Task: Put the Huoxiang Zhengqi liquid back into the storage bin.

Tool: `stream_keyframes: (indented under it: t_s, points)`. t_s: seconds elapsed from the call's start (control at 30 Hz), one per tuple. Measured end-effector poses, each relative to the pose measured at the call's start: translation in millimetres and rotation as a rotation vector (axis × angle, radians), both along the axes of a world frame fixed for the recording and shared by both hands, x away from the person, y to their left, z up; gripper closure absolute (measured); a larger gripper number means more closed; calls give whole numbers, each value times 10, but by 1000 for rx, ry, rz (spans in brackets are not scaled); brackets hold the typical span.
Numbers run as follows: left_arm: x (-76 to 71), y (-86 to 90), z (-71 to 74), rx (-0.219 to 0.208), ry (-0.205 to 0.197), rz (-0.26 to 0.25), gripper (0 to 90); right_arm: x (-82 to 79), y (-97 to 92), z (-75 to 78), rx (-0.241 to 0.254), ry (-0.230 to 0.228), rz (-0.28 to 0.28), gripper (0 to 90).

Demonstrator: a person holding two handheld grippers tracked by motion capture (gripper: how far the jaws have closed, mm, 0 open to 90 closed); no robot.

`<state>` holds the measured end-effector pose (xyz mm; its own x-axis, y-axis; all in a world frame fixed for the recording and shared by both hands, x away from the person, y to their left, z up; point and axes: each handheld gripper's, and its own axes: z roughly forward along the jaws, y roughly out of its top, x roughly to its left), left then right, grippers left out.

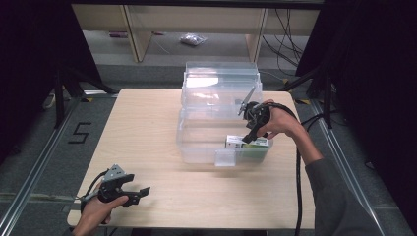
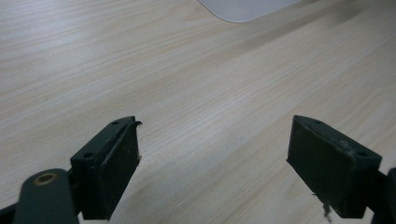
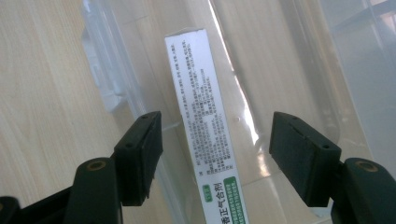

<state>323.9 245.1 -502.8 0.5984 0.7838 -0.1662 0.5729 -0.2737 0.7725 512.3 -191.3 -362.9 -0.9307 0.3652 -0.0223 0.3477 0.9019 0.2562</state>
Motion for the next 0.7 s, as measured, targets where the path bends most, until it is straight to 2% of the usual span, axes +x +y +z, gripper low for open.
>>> stream_keyframes:
  t_s: [0.03, 0.07, 0.1, 0.13, 0.17, 0.27, 0.3, 0.33, 0.4, 0.43, 0.47, 0.5, 0.57, 0.7]
  points:
    - [-3, -14, -5, -19, -2, 9, 159, -11, 2, 4, -2, -3, -8, 351]
    - [3, 19, 9, 22, 4, -17, 160, -11, -1, 7, 3, -12, 5, 340]
    - [3, 18, 9, 21, 3, -16, 159, -30, -2, 16, 3, -9, -13, 330]
    - [3, 18, 9, 21, 3, -16, 159, -30, -3, 24, 3, -14, -8, 326]
    - [-6, -18, -4, -19, -4, 16, 159, -46, -1, 37, 0, -13, -26, 326]
    - [-2, 3, 5, 4, -1, -3, 160, -67, -11, 61, 14, -24, -10, 315]
    - [-7, -16, -4, -18, -10, 14, 159, -72, -13, 65, 13, -28, -13, 306]
    - [-7, -9, 0, -11, -6, 7, 159, -83, -16, 70, 18, -32, -29, 296]
    - [-5, -12, -3, -14, -9, 12, 159, -113, -19, 67, 41, -29, -51, 290]
    - [-5, -12, -3, -14, -9, 12, 159, -120, -20, 63, 44, -35, -44, 282]
    - [-1, 5, 4, 7, -1, -4, 159, -138, -19, 53, 48, -39, -48, 278]
    - [-7, -20, -5, -19, -7, 17, 159, -155, -24, 49, 52, -39, -62, 276]
    - [-6, -10, 0, -6, -5, 10, 160, -180, -38, 42, 67, -37, -84, 275]
    - [-4, -18, -6, -21, -3, 11, 159, -183, -79, 28, 104, -48, -84, 267]
